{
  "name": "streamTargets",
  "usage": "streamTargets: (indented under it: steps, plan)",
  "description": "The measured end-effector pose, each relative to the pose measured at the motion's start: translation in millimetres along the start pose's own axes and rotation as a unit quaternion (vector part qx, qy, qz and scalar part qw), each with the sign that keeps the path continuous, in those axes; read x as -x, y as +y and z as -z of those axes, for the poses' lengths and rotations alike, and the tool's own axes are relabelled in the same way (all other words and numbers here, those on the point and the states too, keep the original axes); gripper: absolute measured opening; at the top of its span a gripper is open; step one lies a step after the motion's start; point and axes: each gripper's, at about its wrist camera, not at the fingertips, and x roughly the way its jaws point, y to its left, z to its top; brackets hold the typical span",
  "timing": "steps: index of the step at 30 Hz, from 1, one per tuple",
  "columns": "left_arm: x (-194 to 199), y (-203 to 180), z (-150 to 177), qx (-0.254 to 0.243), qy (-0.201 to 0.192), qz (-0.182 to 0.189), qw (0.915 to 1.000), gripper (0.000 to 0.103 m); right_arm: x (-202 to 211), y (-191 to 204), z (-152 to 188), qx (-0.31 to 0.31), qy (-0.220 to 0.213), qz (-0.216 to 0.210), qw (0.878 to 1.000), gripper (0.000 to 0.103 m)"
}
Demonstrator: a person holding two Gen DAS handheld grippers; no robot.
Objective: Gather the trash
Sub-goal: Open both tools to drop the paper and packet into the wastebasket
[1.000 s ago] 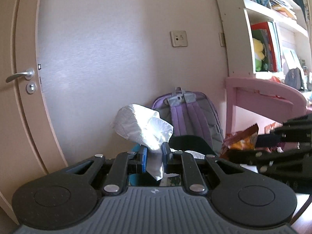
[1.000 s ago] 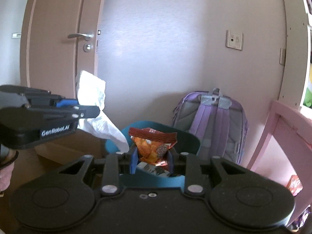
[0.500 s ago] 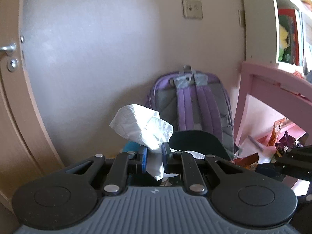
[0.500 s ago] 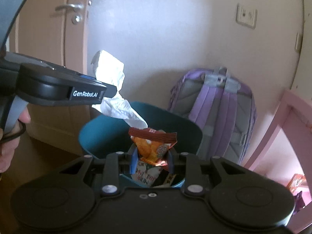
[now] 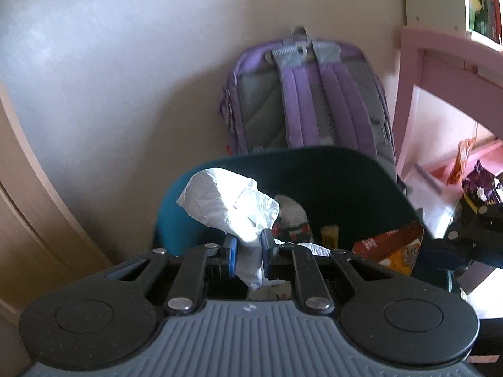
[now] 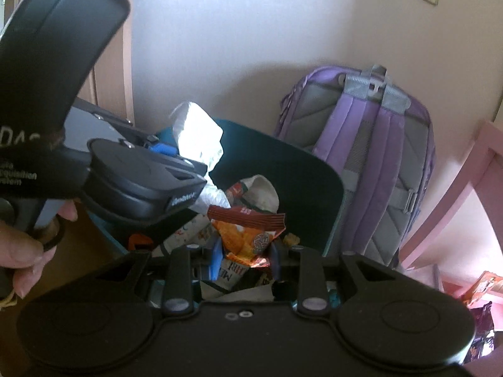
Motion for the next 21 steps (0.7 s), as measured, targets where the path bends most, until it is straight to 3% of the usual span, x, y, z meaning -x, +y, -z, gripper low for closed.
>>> streamTargets:
  steps: [8, 11, 17, 21]
  plan:
    - [-26.2, -2.7, 11.8, -0.015, 0.065, 0.028, 0.9974, 0.015, -12.5, 0.4, -0.4, -0.009, 0.019, -0.009, 1.0, 0.03]
    - [-29.0, -3.8, 13.0, -0.019, 0.073, 0.029, 0.9967, 0.016, -12.3, 1.0, -0.7, -0.011, 0.021, -0.012, 1.0, 0.03]
    - [-26.8, -3.4, 15.5, -0.008, 0.082, 0.036, 0.9959, 0.029, -9.3, 1.8, 3.1, -0.019, 0.016, -0.012, 1.0, 0.035]
    - [-19.6, -2.6, 15.9, 0.0, 0.077, 0.038, 0.9963, 0.031, -4.0, 3.5, 3.4, -0.02, 0.011, -0.011, 1.0, 0.036]
